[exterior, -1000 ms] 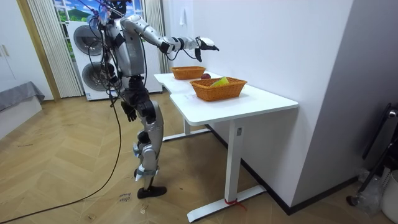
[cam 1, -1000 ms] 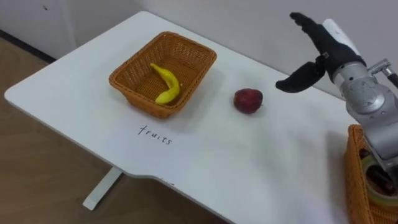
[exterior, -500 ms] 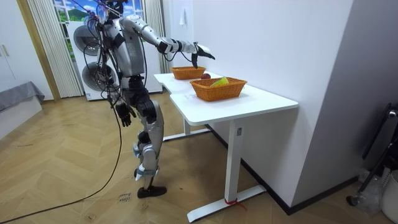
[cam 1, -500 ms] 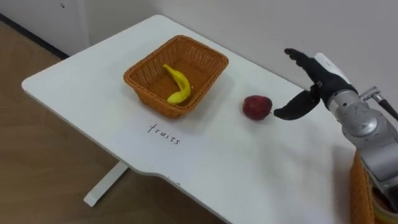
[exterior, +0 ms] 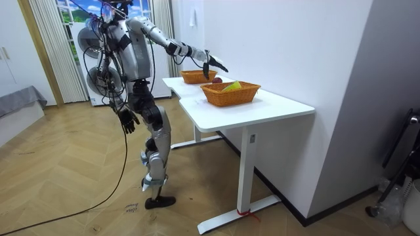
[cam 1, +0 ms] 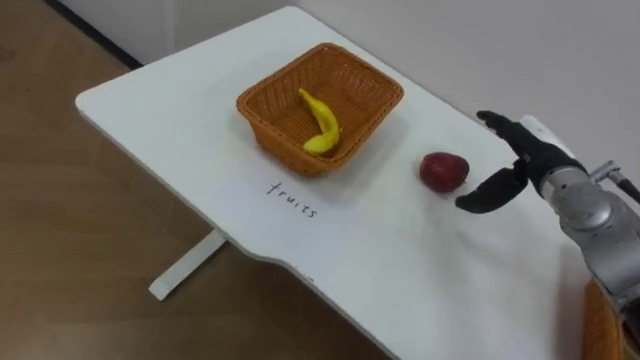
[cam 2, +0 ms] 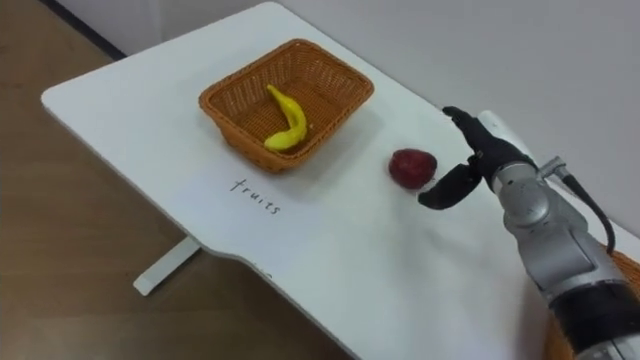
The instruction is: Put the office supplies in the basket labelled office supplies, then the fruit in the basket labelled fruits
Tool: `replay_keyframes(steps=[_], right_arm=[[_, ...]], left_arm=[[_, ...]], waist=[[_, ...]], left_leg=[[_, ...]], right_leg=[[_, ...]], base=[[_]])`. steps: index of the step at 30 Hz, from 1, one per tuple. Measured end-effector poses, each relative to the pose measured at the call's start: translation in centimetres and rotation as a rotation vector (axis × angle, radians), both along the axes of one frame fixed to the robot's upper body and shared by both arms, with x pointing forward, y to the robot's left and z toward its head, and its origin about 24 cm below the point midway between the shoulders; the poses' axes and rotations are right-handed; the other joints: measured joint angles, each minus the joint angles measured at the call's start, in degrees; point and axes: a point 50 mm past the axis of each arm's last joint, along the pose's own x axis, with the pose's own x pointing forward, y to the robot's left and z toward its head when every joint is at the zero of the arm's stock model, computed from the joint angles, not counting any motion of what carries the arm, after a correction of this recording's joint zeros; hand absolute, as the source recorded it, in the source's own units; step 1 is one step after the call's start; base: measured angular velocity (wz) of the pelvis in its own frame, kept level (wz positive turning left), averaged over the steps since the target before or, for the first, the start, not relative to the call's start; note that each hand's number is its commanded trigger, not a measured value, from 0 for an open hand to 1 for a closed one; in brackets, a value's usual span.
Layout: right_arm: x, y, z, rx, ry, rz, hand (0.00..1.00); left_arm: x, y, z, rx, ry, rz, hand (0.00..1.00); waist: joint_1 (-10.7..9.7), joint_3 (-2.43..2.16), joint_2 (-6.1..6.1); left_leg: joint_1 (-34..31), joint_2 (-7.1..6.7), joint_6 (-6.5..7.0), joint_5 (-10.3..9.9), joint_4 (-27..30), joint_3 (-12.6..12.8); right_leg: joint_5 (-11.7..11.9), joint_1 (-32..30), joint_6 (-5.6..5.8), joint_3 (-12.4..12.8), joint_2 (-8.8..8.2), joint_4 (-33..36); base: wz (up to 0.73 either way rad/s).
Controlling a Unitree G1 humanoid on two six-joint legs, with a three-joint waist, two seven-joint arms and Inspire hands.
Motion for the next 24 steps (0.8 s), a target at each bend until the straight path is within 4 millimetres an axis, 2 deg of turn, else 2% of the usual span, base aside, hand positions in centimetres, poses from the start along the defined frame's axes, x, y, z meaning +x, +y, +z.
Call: replay_keyframes(steps=[1,2,4,5,6,9,15,24], right_arm=[[0.2,-0.3,-0.1,-0.007,0.013,-0.015,0.00],[0.3,-0.3,-0.1,-0.012,0.017,-0.017,0.00],[0.9,-0.1,0.3,-0.026,0.015,-0.009,0.00],[1.0,-0.2,0.3,-0.028,0.017,-0.012,0.00],[1.1,-0.4,0.3,-0.032,0.021,-0.022,0.00],[1.5,-0.8,0.6,-0.040,0.013,-0.043,0.00],[2.5,-1.0,1.3,-0.070,0.004,-0.062,0.00],[3.0,-1.0,2.1,-0.078,-0.030,-0.070,0.00]], left_arm=[[0.3,0.0,0.0,0.001,-0.006,-0.004,0.00],[0.5,0.0,0.0,0.000,-0.006,-0.011,0.00],[0.8,-0.2,-0.2,-0.003,0.002,-0.025,0.00],[0.9,-0.2,-0.2,-0.004,0.002,-0.029,0.00],[1.2,-0.2,-0.2,-0.004,-0.004,-0.030,0.00],[2.2,-0.2,-0.1,0.006,-0.028,-0.034,0.00],[3.5,-0.7,-0.2,-0.001,-0.063,-0.057,0.00],[4.3,-1.1,-0.2,-0.010,-0.079,-0.071,0.00]], waist=[[0.1,0.27,-0.28],[0.2,0.29,-0.39],[0.3,0.64,-0.96],[0.4,0.72,-0.95],[0.6,1.00,-0.90],[1.3,1.20,-1.23],[1.6,1.95,-0.24],[1.5,1.90,0.23]], left_leg=[[-0.8,0.07,-0.12,0.2,0.0,0.0],[-1.3,0.13,-0.24,0.2,0.0,0.0],[-2.9,0.33,-0.39,0.5,0.0,0.2],[-3.1,0.37,-0.40,0.6,0.0,0.2],[-3.5,0.39,-0.40,0.6,0.0,0.2],[-4.8,0.68,-0.47,0.6,0.2,0.2],[-5.8,0.86,-0.49,0.6,0.2,0.4],[-6.8,1.01,-0.50,0.6,0.1,1.0]], right_leg=[[0.0,-0.8,-0.05,0.0,0.04,0.1],[0.1,-1.4,-0.16,0.0,0.08,0.2],[0.3,-3.2,-0.42,0.0,0.25,0.6],[0.3,-3.5,-0.45,0.0,0.29,0.6],[0.3,-3.9,-0.46,0.1,0.32,0.6],[0.3,-5.2,-0.51,0.0,0.55,0.6],[0.3,-6.4,-0.53,0.0,0.59,0.7],[0.4,-7.7,-0.59,0.3,0.62,0.8]], base=[[0.00],[0.00],[-0.02],[0.00],[0.00],[0.00],[-0.01],[-0.03]])
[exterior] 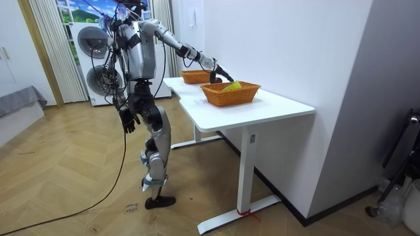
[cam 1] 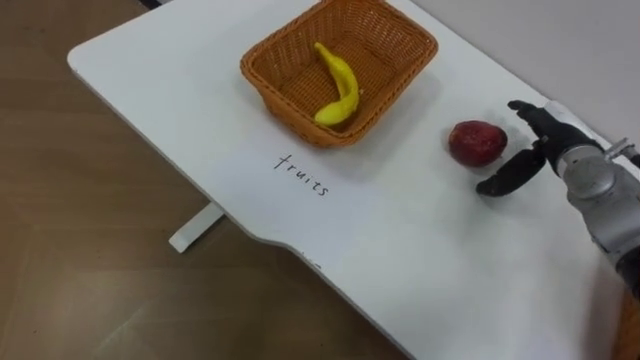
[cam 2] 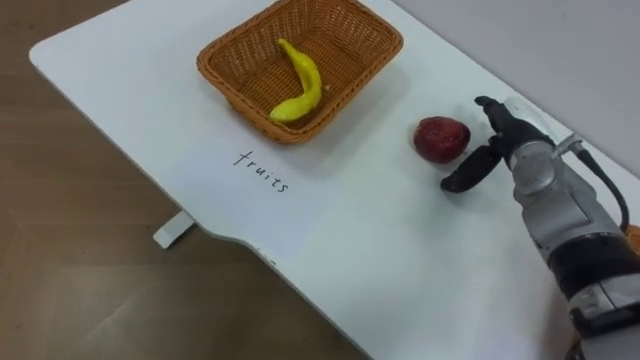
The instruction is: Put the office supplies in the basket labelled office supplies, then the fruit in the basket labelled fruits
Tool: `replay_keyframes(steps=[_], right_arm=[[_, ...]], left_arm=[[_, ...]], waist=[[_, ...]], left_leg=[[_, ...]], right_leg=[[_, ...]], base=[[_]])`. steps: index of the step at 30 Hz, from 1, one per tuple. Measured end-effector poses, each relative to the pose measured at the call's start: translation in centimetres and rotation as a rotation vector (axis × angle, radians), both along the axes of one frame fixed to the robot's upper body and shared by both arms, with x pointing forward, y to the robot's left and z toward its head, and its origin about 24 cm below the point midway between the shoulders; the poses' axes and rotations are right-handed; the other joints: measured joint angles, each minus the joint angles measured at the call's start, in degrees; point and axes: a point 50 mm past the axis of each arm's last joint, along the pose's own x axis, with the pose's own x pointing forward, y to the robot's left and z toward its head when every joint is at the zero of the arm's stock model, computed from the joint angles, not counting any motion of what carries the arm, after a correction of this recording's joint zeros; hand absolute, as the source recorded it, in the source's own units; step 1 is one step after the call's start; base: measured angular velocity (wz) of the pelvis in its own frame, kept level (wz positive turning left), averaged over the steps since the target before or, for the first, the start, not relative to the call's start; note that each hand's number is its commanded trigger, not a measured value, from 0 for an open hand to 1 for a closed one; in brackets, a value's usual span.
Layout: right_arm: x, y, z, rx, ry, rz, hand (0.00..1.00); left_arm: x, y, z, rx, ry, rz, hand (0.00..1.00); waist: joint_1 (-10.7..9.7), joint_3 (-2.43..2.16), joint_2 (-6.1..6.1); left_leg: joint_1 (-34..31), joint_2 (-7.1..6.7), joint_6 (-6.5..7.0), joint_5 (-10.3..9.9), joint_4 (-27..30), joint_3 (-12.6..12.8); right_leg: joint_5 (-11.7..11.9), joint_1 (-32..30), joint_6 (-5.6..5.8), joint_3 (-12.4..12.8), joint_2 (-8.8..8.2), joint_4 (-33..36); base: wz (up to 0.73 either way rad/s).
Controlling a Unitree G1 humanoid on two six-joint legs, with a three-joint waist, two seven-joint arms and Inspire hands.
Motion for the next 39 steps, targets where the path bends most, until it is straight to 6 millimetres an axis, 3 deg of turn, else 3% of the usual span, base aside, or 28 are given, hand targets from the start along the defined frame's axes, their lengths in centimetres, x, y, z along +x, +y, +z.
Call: replay_keyframes(steps=[6,21,29,39], right_arm=[[0.2,0.1,0.4,-0.005,-0.020,-0.004,0.00],[0.7,1.2,0.5,-0.066,-0.032,0.043,0.00],[1.2,2.6,1.9,-0.134,-0.104,0.125,0.00],[1.2,3.3,1.6,-0.164,-0.104,0.185,0.00]], left_arm=[[0.0,-0.4,-0.1,-0.027,-0.008,0.030,0.00],[0.6,-0.6,-0.2,-0.034,-0.025,0.059,0.00],[0.6,-0.7,-0.1,-0.046,-0.058,0.076,0.00],[0.6,-0.6,-0.2,-0.045,-0.062,0.076,0.00]], waist=[[0.1,-0.23,0.88],[0.1,-0.32,0.78],[0.2,-0.51,0.52],[1.4,-0.51,0.36]], left_leg=[[-0.4,0.00,0.00,0.0,0.2,0.1],[-0.6,0.11,-0.02,0.0,0.6,0.0],[-1.5,0.08,-0.09,0.2,0.7,-0.2],[-1.6,0.06,-0.11,0.2,0.3,-0.8]], right_leg=[[0.0,-0.4,-0.08,0.0,-0.07,0.2],[0.1,-0.6,-0.08,0.0,-0.05,0.6],[0.1,-1.7,-0.15,-0.2,-0.09,1.0],[0.1,-1.8,-0.15,-0.5,-0.07,0.9]], base=[[0.00],[0.00],[0.00],[0.01]])
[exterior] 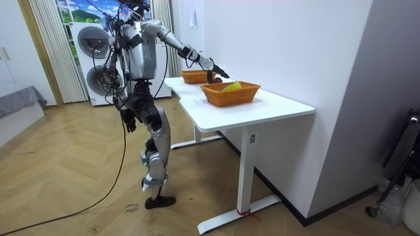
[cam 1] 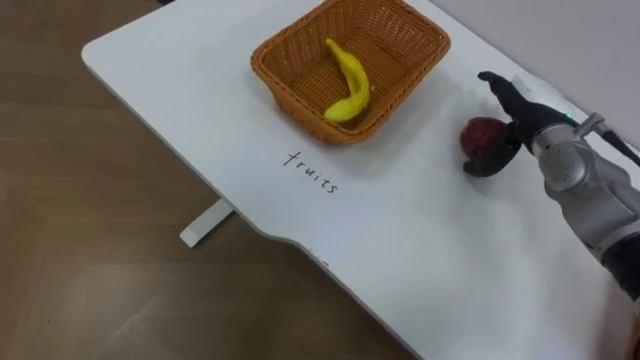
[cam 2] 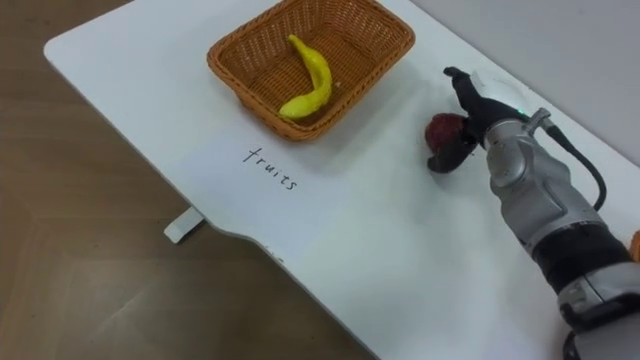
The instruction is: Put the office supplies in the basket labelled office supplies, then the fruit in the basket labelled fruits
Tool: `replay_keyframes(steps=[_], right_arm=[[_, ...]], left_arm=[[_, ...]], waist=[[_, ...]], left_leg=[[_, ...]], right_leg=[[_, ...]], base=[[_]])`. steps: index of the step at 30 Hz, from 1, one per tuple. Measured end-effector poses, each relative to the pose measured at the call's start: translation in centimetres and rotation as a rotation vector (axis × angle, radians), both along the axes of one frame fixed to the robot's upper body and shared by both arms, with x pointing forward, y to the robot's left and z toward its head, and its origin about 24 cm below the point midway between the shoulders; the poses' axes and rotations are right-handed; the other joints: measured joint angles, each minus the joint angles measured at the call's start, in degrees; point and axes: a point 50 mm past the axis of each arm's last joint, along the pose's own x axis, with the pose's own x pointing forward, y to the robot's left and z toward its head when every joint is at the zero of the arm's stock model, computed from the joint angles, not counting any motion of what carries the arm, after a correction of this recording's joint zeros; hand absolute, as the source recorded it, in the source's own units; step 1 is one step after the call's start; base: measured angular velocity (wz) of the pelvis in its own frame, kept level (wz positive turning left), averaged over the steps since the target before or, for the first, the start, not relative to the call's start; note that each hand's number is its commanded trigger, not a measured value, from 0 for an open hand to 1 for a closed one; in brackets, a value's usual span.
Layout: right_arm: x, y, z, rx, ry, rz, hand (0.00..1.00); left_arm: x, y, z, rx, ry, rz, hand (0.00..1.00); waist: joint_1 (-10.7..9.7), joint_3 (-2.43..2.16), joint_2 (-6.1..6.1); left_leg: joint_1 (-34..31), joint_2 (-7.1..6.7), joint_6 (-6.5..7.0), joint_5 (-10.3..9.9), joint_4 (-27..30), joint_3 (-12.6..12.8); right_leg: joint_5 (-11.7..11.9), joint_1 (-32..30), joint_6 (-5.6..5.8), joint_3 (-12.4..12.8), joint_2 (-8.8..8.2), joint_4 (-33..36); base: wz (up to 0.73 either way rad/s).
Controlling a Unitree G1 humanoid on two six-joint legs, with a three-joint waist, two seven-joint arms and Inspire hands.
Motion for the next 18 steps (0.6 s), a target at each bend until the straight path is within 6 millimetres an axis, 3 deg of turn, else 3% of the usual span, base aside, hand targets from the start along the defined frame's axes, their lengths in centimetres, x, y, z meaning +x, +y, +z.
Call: replay_keyframes(steps=[18], right_arm=[[-0.05,0.04,-0.27,0.039,0.015,0.015,0.00]], left_arm=[[-0.21,0.33,-0.15,0.009,0.011,0.006,0.00]], waist=[[0.1,0.24,-0.38]], left_leg=[[-1.2,-0.13,-0.04,0.0,0.7,-0.2]], right_leg=[[0.0,-0.5,0.00,-0.4,0.05,-0.1]], base=[[0.00]])
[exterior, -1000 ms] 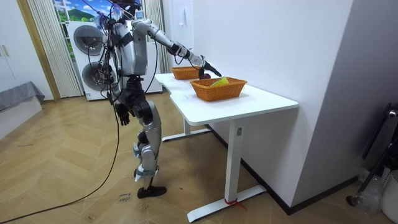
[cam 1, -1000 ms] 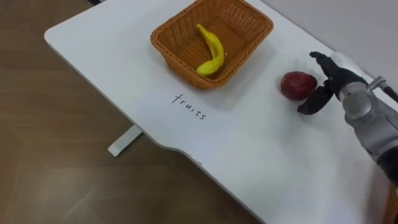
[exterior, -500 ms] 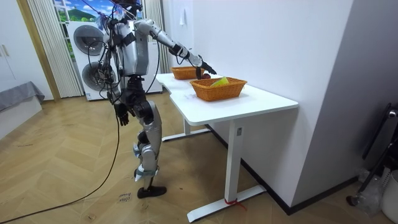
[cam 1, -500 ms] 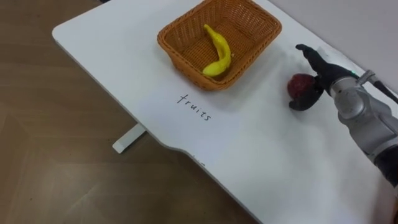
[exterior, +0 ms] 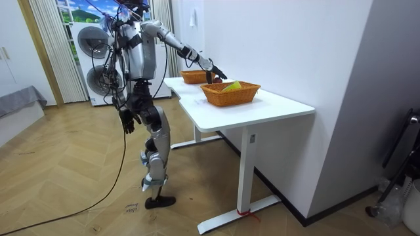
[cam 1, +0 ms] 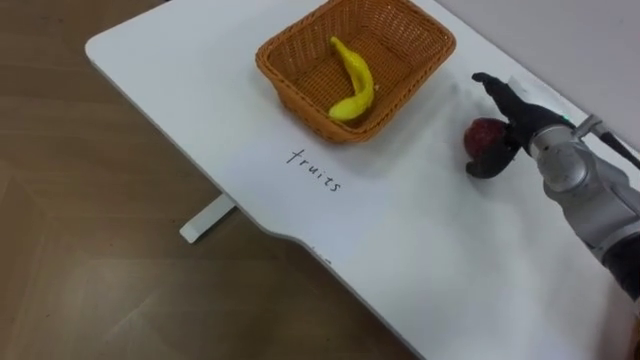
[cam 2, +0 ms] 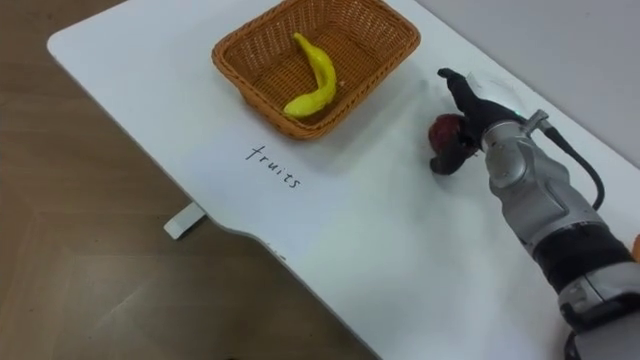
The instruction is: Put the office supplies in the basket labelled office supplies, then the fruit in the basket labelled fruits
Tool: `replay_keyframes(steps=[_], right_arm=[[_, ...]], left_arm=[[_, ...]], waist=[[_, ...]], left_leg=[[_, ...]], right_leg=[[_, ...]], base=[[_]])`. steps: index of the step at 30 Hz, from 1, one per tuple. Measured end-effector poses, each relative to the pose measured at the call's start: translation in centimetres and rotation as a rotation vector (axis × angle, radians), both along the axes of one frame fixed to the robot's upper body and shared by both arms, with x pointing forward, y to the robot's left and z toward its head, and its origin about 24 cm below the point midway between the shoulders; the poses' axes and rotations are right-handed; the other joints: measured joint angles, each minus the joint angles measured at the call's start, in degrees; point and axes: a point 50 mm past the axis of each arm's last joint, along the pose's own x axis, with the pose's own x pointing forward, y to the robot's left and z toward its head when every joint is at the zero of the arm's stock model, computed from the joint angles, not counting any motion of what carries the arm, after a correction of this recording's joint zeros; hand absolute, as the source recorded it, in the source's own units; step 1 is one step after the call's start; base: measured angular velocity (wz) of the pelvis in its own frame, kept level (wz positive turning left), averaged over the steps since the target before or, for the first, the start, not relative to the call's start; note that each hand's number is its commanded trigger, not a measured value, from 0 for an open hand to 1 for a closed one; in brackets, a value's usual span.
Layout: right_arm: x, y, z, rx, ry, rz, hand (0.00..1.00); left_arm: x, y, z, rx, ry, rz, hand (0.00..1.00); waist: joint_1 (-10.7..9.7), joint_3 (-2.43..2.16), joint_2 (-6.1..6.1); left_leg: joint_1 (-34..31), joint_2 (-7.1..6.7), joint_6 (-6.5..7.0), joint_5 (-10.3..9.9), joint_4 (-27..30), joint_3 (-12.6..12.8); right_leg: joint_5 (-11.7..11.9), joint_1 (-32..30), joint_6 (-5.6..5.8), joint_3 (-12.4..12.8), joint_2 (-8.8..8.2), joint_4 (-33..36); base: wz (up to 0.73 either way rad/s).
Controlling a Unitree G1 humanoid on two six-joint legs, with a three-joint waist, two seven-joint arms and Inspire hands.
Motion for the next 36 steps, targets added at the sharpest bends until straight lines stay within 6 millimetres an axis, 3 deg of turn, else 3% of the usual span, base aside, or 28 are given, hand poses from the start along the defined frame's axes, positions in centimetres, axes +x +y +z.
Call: replay_keyframes(steps=[31,32,33,34,36], right_arm=[[-0.8,-1.9,-2.1,0.017,0.171,-0.050,0.00],[-0.8,-1.9,-2.1,0.017,0.171,-0.049,0.62],[-0.8,-1.9,-2.1,0.017,0.171,-0.050,0.84],[-0.8,-1.9,-2.2,0.017,0.172,-0.050,1.00],[-0.8,-1.9,-2.1,0.017,0.172,-0.051,1.00]], left_arm=[[0.6,0.2,-0.1,0.011,0.009,0.000,0.00],[0.6,0.2,-0.1,0.011,0.009,0.000,0.00],[0.6,0.2,-0.1,0.012,0.009,0.000,0.00],[0.6,0.2,-0.1,0.014,0.009,0.001,0.00],[0.6,0.2,-0.1,0.017,0.009,0.002,0.00]], waist=[[0.5,0.21,0.31],[0.5,0.22,0.32],[0.6,0.25,0.36],[0.7,0.25,0.36],[0.9,0.25,0.37]], left_leg=[[0.5,0.03,-0.07,0.2,0.8,0.2],[0.5,0.03,-0.07,0.2,0.8,0.2],[0.5,0.03,-0.07,0.2,0.8,0.2],[0.5,0.04,-0.08,0.2,0.8,0.1],[0.5,0.05,-0.09,0.2,0.8,0.2]], right_leg=[[0.4,0.6,-0.56,0.6,0.11,0.1],[0.4,0.6,-0.56,0.6,0.12,0.1],[0.4,0.6,-0.56,0.6,0.13,0.1],[0.4,0.6,-0.56,0.7,0.13,0.1],[0.4,0.5,-0.56,0.7,0.13,0.1]], base=[[0.00],[0.00],[0.00],[0.00],[0.00]])
